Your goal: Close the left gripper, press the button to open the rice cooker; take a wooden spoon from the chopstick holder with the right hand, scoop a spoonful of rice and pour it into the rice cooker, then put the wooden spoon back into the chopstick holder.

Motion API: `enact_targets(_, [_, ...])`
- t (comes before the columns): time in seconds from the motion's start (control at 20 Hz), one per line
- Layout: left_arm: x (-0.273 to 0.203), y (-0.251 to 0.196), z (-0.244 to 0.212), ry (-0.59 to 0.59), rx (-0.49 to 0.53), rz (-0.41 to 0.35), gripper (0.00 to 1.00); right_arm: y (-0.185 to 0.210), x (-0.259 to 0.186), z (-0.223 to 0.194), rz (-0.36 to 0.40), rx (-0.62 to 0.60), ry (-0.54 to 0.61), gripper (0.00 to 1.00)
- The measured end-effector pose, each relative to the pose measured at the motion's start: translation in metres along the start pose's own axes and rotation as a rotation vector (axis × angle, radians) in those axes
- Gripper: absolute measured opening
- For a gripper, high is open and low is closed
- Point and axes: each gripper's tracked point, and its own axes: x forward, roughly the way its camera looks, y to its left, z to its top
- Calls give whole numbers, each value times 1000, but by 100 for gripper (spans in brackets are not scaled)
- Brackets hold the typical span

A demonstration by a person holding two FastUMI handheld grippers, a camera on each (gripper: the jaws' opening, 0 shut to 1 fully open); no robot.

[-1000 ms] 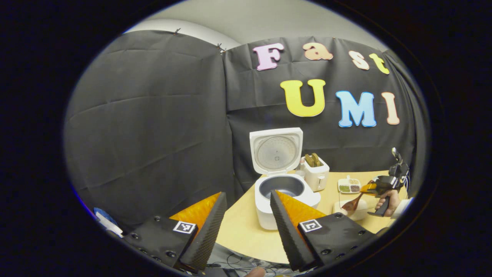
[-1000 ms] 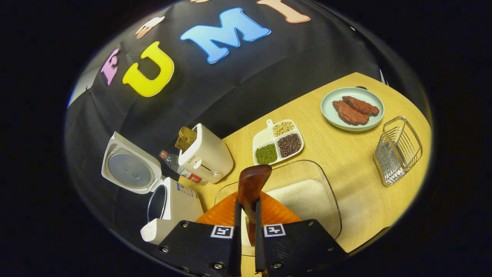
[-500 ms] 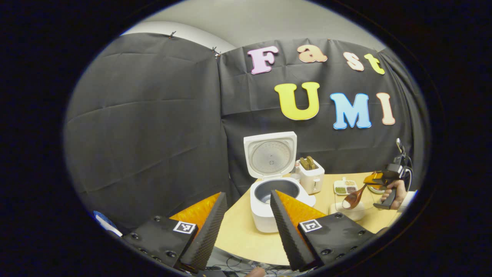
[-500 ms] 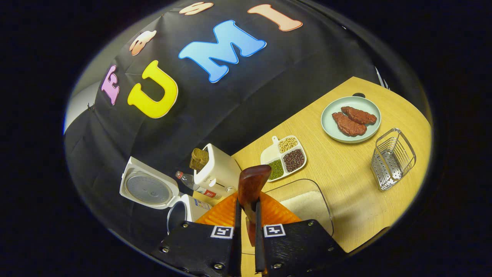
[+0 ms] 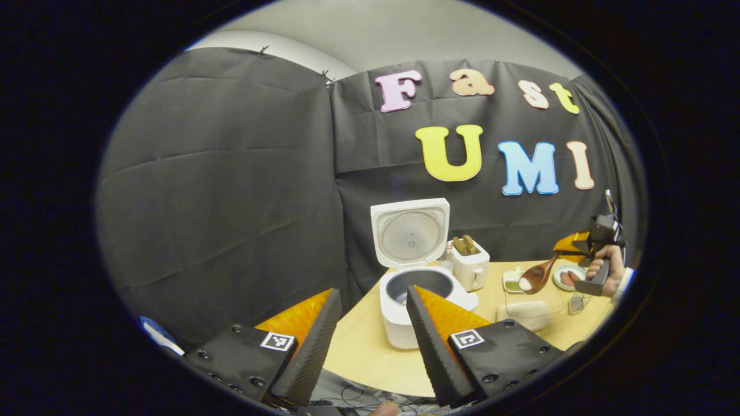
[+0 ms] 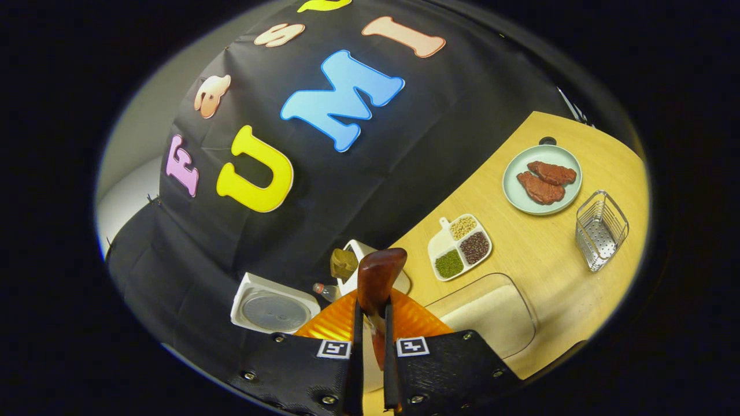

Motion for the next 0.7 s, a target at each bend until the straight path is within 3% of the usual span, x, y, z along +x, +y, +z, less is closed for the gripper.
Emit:
enact_targets(0.25, [-1,13,0,-7,-14,2,86,72,2,-15,119,86,7,14])
enact_targets(0.55, [-4,39,-8,-8,-31,18,86,143,26,-63,181,12,8,14])
enact_targets(0.7, [-4,57,-15,1,-47,36,86,156,54,-95,169,-28,27,14])
